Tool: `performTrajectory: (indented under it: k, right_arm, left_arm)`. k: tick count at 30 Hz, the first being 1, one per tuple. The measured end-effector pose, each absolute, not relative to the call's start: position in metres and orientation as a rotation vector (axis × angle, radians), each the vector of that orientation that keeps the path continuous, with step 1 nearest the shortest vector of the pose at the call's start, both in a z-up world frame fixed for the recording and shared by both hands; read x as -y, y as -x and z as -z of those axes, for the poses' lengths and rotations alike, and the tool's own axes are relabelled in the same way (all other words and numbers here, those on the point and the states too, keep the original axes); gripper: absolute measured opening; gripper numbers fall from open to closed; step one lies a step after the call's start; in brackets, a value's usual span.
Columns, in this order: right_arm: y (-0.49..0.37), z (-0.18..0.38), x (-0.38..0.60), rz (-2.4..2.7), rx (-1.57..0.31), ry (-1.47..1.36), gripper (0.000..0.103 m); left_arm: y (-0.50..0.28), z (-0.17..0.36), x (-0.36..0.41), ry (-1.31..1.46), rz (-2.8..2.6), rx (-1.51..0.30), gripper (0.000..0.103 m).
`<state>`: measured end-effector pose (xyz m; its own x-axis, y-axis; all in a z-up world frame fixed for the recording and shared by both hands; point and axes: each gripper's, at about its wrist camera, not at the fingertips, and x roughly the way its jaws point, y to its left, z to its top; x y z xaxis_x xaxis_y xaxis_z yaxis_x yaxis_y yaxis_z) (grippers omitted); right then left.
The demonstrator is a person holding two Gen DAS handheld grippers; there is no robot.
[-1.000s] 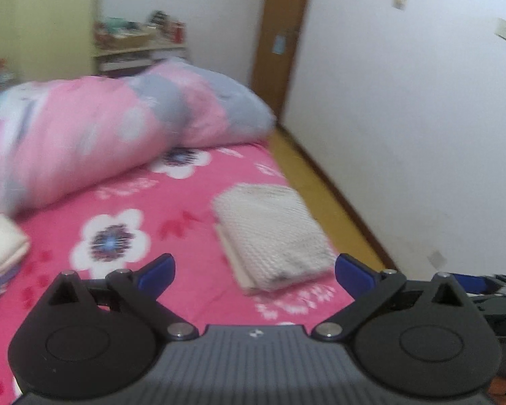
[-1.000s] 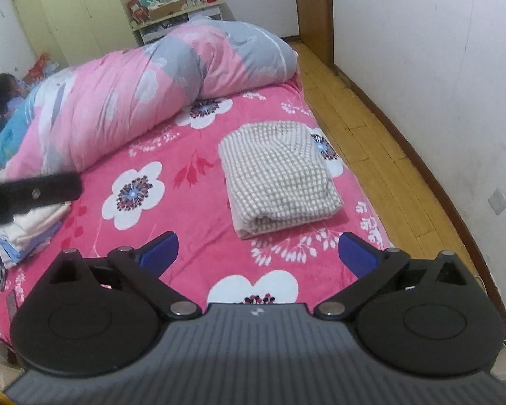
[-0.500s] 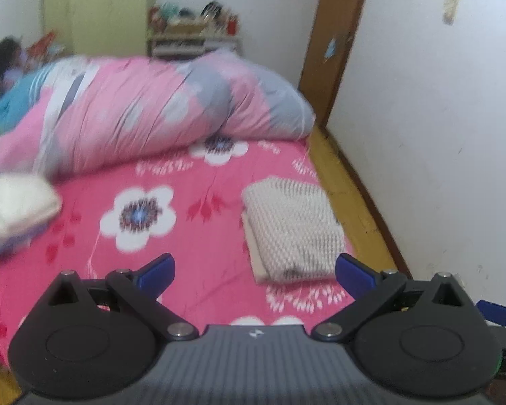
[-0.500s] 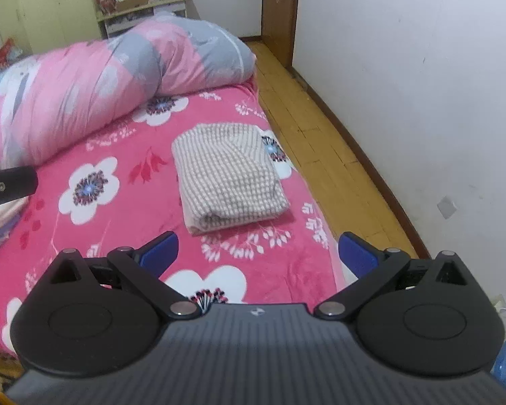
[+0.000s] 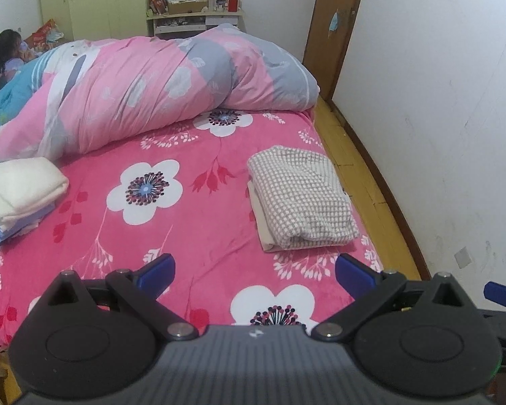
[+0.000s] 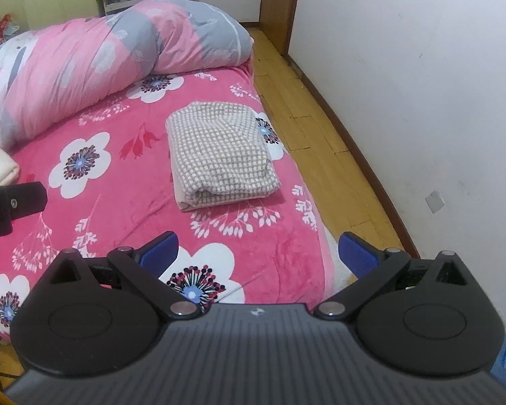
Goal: Fold clothes
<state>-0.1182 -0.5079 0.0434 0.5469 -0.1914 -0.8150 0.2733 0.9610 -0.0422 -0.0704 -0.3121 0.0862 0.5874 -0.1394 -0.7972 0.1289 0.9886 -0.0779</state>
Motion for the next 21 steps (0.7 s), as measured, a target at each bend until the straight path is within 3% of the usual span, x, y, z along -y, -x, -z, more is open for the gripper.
performTrajectory:
  k: [21]
  right_arm:
    - [0.1233,-0.0434,0.5008,0.272,-0.966,-0.057,0.102]
  left_arm:
    - [0.0798,-0.0864,0.3138,0.007,0.179,-0.927,0.102]
